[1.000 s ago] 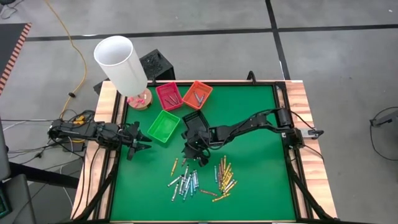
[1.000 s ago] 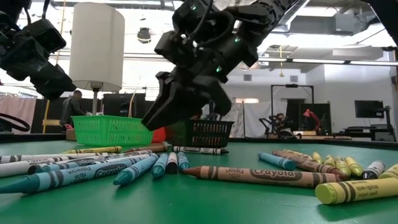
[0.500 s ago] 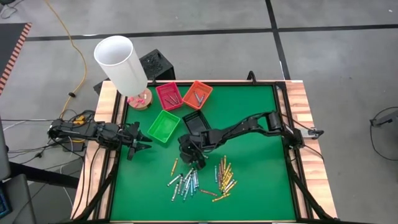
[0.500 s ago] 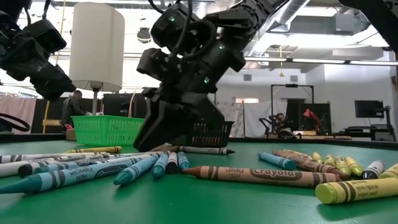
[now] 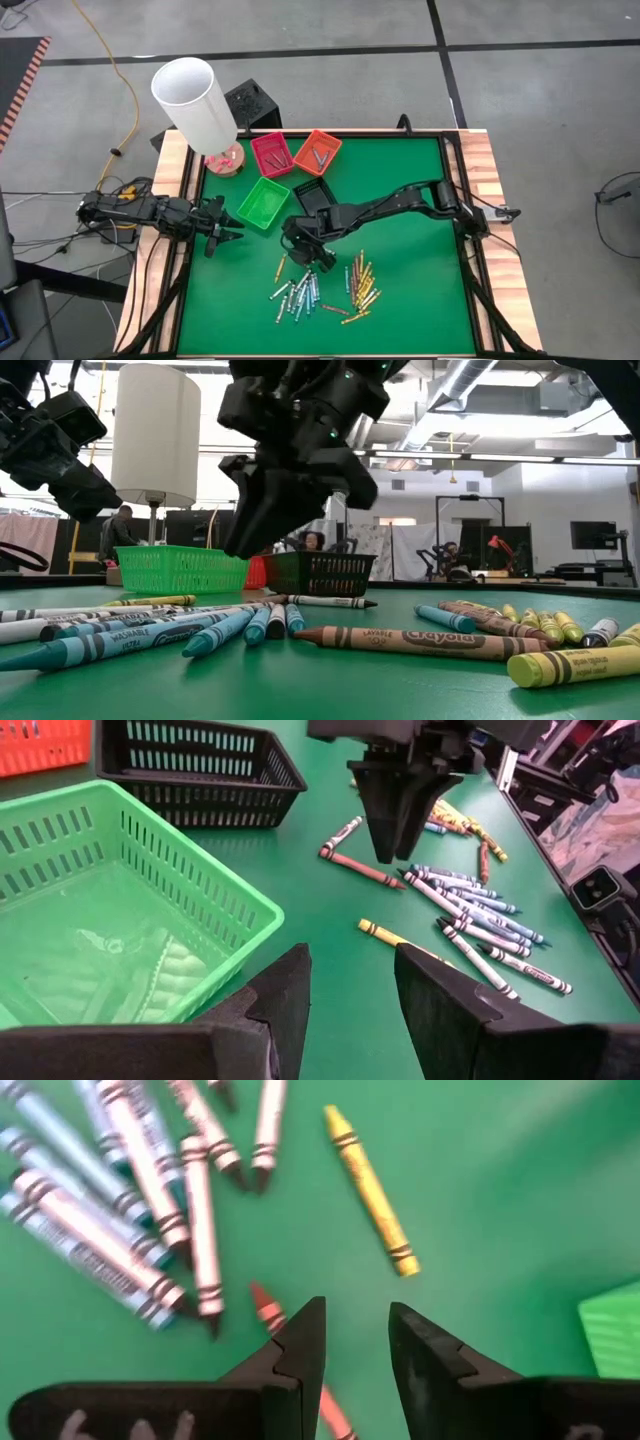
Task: Sort crayons
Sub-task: Put the brown crayon into the red bin
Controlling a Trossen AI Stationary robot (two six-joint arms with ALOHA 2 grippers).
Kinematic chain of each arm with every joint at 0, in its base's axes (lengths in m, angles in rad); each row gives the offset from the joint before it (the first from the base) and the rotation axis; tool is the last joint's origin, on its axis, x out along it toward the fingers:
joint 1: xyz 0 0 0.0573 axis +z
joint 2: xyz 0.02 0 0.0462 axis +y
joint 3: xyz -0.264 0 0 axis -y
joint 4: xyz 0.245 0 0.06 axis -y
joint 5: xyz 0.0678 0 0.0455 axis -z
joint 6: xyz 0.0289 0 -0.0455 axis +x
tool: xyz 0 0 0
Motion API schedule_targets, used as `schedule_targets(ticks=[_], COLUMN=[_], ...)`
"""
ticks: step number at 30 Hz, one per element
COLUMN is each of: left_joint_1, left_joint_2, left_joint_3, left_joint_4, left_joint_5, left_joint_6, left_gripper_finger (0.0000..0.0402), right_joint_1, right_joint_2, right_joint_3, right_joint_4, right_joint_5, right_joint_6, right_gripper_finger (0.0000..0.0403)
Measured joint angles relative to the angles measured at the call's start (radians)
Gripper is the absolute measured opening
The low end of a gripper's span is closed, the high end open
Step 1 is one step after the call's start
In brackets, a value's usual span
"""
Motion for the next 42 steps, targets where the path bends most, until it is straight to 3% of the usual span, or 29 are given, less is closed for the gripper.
schedule_targets(ticks=[34,42], left_joint_1=[0.000,0.000], left_joint_2=[0.000,0.000], left_joint_3=[0.000,0.000], left_joint_4=[0.000,0.000], left_joint_5=[-0.003,-0.003], left_joint_6=[0.006,0.008], left_gripper_finger=[0.0137,0.0137], right_joint_1=[0.006,0.001], right_joint_2=[0.079,0.081], right_joint_3=[-0.009,-0.009], right_joint_4=[-0.051,-0.052], right_joint_5=[0.020,0.020], right_joint_6=[-0.095,-0.046], right_gripper_finger=[0.0122,0.0065])
